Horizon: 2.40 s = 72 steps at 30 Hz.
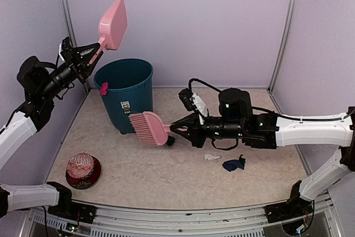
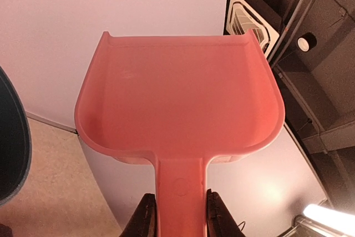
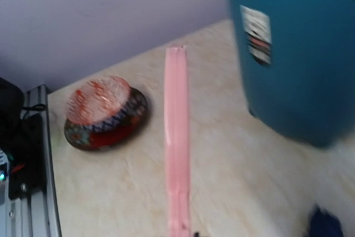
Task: Sweep away the paper scraps from the table
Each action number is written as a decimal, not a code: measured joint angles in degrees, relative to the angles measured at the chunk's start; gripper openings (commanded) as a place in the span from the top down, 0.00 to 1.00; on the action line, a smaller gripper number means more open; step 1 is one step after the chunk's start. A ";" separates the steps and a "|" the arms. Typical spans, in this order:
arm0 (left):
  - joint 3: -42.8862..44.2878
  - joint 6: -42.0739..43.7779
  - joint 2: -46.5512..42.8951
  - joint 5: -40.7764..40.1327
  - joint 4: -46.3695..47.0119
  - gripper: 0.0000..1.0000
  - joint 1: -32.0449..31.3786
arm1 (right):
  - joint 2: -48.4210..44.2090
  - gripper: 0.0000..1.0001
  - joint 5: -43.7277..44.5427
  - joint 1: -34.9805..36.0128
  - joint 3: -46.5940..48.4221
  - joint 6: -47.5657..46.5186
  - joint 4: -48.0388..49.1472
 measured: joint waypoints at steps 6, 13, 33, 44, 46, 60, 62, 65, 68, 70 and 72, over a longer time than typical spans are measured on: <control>4.52 10.58 -2.82 0.44 -13.20 1.00 0.04 | 8.94 1.00 1.38 2.99 6.62 -3.32 3.26; 8.98 22.34 -7.67 -3.19 -27.08 1.00 0.15 | 19.39 1.00 6.93 5.88 14.38 -6.03 6.49; 14.73 35.26 -11.87 -12.57 -43.98 1.00 0.15 | 35.15 1.00 24.35 8.41 33.75 -8.35 9.77; 14.73 35.89 -11.04 -12.76 -44.19 1.00 0.15 | 34.75 1.00 25.14 8.41 33.90 -9.44 13.03; 14.73 35.98 -10.75 -12.81 -44.19 1.00 0.15 | 33.62 1.00 25.20 8.41 32.24 -9.27 13.35; 13.51 37.07 -10.01 -13.27 -44.22 1.00 0.15 | 13.46 1.00 29.31 8.46 14.25 -6.08 16.94; 12.96 37.27 -9.84 -13.44 -44.24 1.00 0.15 | 10.25 1.00 30.86 8.46 11.32 -5.40 16.72; 12.33 37.90 -9.60 -14.05 -44.28 1.00 0.15 | 6.69 1.00 32.65 8.15 7.50 -3.23 15.69; 12.13 38.75 -9.33 -14.93 -44.54 1.00 0.15 | 4.85 1.00 33.42 7.19 4.09 0.85 14.21; 12.11 39.52 -9.31 -15.76 -45.03 1.00 0.15 | 4.68 1.00 33.79 6.32 2.05 4.22 13.14; 12.13 40.19 -9.31 -16.37 -45.48 1.00 0.15 | 4.96 1.00 33.62 5.14 0.63 8.15 10.78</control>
